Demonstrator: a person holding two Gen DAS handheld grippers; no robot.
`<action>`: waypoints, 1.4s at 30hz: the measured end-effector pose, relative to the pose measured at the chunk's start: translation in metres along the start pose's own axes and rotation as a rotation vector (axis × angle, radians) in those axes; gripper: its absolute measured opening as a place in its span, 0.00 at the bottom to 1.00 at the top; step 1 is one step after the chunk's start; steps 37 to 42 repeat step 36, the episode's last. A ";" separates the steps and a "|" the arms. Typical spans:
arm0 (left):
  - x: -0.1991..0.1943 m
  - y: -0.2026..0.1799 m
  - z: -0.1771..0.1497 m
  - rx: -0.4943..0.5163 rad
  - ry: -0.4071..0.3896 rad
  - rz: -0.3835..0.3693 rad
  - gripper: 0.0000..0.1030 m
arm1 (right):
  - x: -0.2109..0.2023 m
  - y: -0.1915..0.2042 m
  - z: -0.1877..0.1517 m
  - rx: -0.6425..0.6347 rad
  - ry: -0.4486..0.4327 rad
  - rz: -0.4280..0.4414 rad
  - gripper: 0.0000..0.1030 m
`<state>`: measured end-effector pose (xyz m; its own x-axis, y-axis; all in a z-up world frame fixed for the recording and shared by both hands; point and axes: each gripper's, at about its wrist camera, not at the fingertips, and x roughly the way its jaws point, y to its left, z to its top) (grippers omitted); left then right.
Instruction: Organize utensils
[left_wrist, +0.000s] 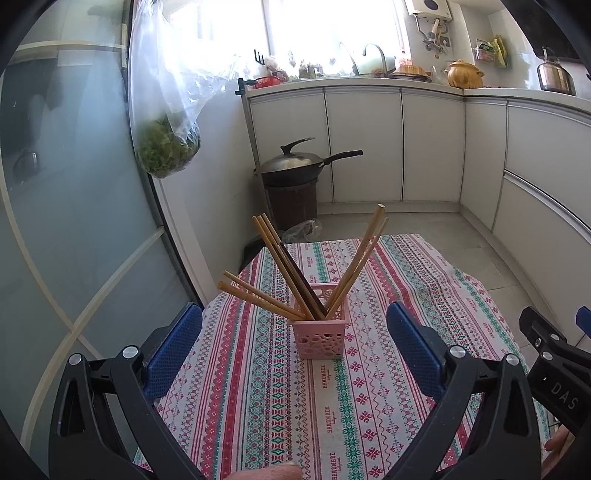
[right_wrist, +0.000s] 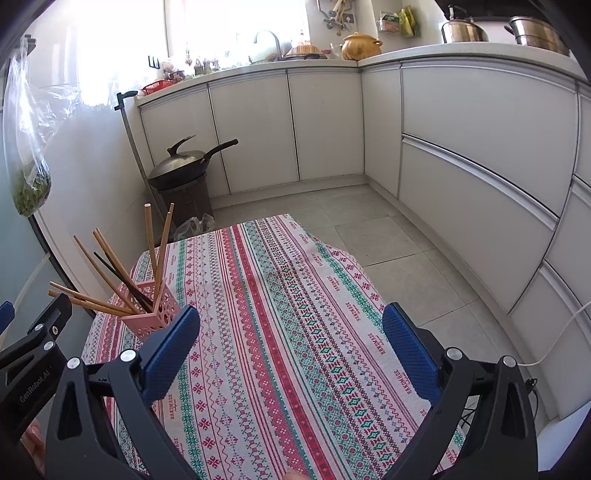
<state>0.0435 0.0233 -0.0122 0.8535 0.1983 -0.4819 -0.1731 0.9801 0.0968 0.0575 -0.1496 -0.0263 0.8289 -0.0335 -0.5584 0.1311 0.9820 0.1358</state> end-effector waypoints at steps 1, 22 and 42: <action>0.000 0.000 0.000 0.000 0.002 0.000 0.93 | 0.000 0.000 0.000 0.000 0.000 0.000 0.94; -0.002 -0.011 -0.004 0.056 -0.018 0.004 0.83 | 0.009 0.004 -0.005 -0.002 0.035 0.004 0.94; -0.002 -0.007 -0.002 0.026 0.003 -0.022 0.93 | 0.014 0.001 -0.005 0.003 0.042 -0.011 0.94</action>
